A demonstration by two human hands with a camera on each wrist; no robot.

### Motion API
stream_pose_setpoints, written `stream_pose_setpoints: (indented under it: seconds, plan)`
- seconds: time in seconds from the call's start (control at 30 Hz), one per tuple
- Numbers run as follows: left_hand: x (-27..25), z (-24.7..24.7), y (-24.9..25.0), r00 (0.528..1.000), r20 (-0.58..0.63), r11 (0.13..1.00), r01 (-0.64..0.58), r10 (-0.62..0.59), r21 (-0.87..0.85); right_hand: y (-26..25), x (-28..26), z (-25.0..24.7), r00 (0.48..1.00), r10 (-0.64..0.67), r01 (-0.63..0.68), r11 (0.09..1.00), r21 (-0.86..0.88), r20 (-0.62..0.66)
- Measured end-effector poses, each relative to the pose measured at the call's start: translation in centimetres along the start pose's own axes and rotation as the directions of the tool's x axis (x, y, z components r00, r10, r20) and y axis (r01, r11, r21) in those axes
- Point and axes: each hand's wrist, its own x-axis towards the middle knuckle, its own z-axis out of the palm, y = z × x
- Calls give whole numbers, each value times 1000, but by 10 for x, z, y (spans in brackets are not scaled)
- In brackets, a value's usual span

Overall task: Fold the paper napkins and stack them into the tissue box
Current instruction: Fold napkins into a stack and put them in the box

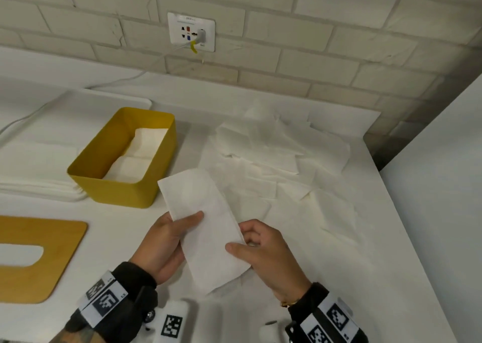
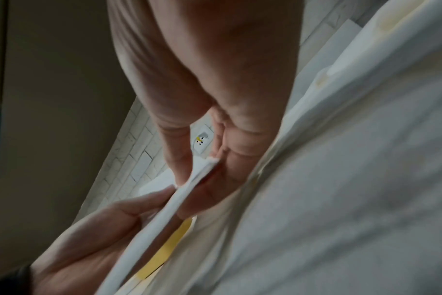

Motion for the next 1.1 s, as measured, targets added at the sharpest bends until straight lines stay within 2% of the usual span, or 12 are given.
stream_pose_setpoints:
  seconds: [0.07,0.2,0.27,0.37,0.53,0.67,0.77,0.87,0.93,0.97,1.03,1.1]
  plan:
    - [0,-10,1,999,-41,999,-17,15,-36,-7,3,-9,999,-7,4,995,-99,-32]
    - [-5,-28,4,995,-95,999,-28,23,-46,-26,22,-48,949,-53,-38,959,-281,-310]
    - [-9,-32,5,994,-111,998,-21,15,-52,-32,37,-59,936,-32,-97,934,-344,-351]
    - [-13,-35,4,993,-120,998,-10,3,-57,-32,56,-58,963,98,-178,931,-318,-252]
    - [-18,-41,2,992,-124,998,-3,-4,-56,-41,60,-50,992,-37,-9,932,-362,-122]
    - [-21,-46,2,988,-151,998,-8,-1,-59,-58,51,-59,982,-168,163,985,-59,-81]
    - [-23,-45,3,986,-167,998,-2,-7,-55,-65,45,-67,977,-202,210,969,128,-76]
    - [-23,-42,4,986,-164,999,13,-18,-33,-72,38,-73,966,-221,214,975,-61,-137]
    - [-23,-37,4,988,-155,1000,22,-24,-12,-84,30,-75,969,-233,214,958,-193,-79]
    - [-22,-34,4,989,-148,1000,26,-26,-1,-91,24,-74,969,-244,236,954,-184,-23]
    - [-20,-27,6,992,-127,999,29,-28,14,-106,13,-69,947,-309,312,950,-20,87]
    - [-18,-17,8,994,-104,999,25,-23,21,-117,5,-62,913,-391,355,902,247,117]
